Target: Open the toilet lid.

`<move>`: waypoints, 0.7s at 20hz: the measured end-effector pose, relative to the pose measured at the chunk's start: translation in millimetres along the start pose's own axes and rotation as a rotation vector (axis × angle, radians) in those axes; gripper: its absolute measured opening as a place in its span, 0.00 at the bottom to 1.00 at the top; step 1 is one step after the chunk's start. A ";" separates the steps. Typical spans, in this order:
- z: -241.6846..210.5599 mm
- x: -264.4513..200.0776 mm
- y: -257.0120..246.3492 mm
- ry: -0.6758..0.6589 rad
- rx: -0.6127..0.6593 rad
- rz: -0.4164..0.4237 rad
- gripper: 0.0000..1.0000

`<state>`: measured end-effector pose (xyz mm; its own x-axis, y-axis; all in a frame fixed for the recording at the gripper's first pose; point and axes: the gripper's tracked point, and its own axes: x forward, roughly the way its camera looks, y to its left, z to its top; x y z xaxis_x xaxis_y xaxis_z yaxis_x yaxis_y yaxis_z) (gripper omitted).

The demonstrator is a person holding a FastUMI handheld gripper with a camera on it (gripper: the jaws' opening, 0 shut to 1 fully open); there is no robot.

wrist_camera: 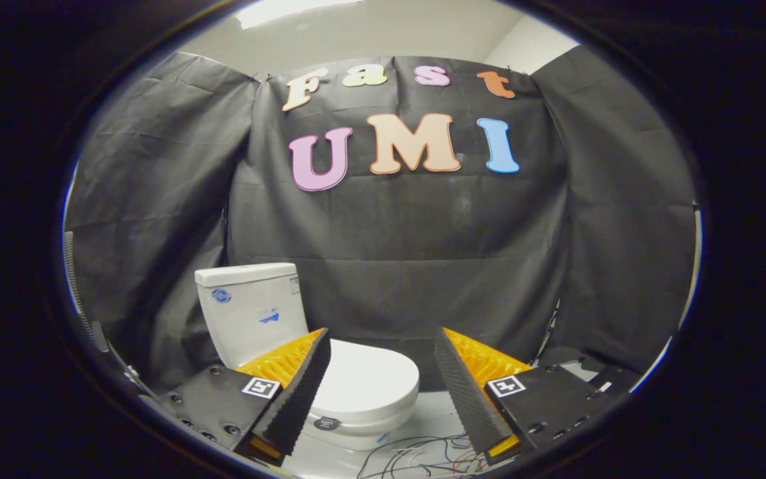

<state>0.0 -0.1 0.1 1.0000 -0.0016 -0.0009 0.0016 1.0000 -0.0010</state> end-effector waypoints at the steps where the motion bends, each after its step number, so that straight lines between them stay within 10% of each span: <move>1: -0.9 -0.1 0.1 0.000 0.000 0.000 0.97; 14: 1.3 21.6 2.9 -0.010 -0.002 0.006 0.95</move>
<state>21.6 2.8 1.4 1.0000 0.0040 0.0088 -0.0040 1.0000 -0.0032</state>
